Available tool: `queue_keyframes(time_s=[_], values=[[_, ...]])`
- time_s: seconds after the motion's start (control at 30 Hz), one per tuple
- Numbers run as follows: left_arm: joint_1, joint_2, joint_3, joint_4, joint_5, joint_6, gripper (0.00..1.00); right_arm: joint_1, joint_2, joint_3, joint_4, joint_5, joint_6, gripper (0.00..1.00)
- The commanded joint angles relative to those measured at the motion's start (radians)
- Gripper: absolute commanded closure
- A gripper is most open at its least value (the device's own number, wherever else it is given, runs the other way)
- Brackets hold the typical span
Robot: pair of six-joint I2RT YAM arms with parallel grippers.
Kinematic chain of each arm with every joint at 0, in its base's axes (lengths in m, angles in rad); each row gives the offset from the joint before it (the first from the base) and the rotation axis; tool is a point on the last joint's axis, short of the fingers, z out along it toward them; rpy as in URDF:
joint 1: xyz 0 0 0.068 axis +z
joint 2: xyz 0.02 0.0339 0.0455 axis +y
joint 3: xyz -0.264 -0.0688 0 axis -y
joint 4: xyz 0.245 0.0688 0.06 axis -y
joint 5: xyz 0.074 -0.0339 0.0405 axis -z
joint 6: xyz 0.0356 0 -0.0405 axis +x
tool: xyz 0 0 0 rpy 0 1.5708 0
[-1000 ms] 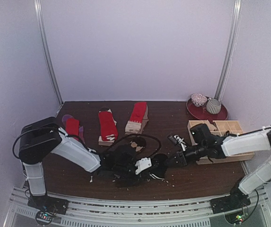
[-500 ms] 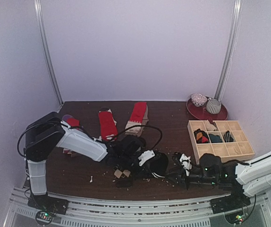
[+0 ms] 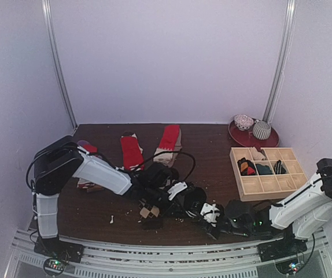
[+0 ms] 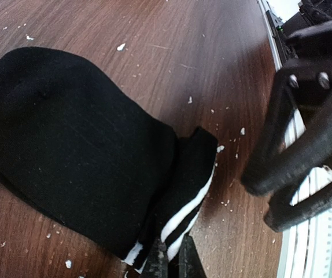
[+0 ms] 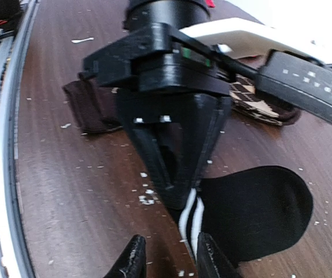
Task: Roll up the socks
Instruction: Roll the sock at the center of the board.
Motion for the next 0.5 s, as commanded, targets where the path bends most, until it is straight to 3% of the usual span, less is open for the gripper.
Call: queue_keyframes(time_s=[0.0, 0.47], values=[[0.006, 0.086, -0.060, -0.204, -0.057, -0.014, 1.00, 0.002, 0.029, 0.017, 0.035, 0.116, -0.041, 0.69], [0.014, 0.091, -0.056, -0.209, -0.041, 0.003, 1.00, -0.054, 0.182, 0.050, -0.008, 0.077, 0.049, 0.69]])
